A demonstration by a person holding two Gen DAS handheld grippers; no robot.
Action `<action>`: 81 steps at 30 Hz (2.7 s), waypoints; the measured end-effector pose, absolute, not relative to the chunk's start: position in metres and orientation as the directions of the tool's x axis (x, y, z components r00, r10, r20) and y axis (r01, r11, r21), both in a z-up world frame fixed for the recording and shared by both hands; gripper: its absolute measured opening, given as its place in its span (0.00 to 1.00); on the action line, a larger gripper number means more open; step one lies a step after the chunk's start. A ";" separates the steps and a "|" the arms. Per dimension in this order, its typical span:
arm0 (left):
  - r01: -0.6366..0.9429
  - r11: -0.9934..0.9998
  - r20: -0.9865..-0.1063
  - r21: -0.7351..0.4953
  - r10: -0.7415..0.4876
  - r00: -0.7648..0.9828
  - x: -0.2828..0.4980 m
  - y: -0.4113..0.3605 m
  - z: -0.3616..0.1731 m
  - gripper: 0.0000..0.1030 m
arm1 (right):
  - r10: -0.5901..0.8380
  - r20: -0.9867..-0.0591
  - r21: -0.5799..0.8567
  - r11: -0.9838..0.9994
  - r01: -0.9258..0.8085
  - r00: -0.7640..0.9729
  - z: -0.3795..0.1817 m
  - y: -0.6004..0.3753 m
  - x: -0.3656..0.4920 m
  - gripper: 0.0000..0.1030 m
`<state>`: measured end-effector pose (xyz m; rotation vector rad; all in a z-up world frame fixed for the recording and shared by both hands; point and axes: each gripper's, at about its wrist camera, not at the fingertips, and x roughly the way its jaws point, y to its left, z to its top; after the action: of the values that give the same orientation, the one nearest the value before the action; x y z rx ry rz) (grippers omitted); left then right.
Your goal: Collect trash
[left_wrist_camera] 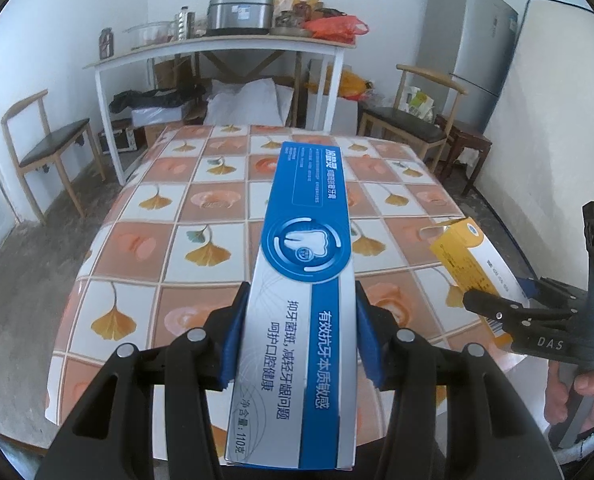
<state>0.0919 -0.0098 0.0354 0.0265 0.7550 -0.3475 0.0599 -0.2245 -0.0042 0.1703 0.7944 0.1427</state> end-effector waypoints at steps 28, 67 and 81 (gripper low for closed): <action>0.780 0.524 -0.810 -0.343 -0.585 0.036 0.108 -0.343 0.002 0.46 | -0.064 -0.674 0.616 0.500 0.608 0.736 -0.091 -0.526 -0.111 0.69; 0.764 0.565 -0.704 -0.314 -0.678 0.212 0.105 -0.318 0.055 0.77 | -0.161 -0.597 0.631 0.510 0.584 0.786 -0.099 -0.561 -0.111 0.84; 0.536 0.831 -0.704 -0.148 -0.469 0.532 0.020 -0.107 0.044 0.95 | -0.286 -0.477 0.202 0.885 0.420 0.831 0.005 -0.348 -0.112 0.93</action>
<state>0.0195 -0.1075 0.0444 0.0897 0.8117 -0.6005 -0.1124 -0.3478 0.0054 0.3072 0.4536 -0.3803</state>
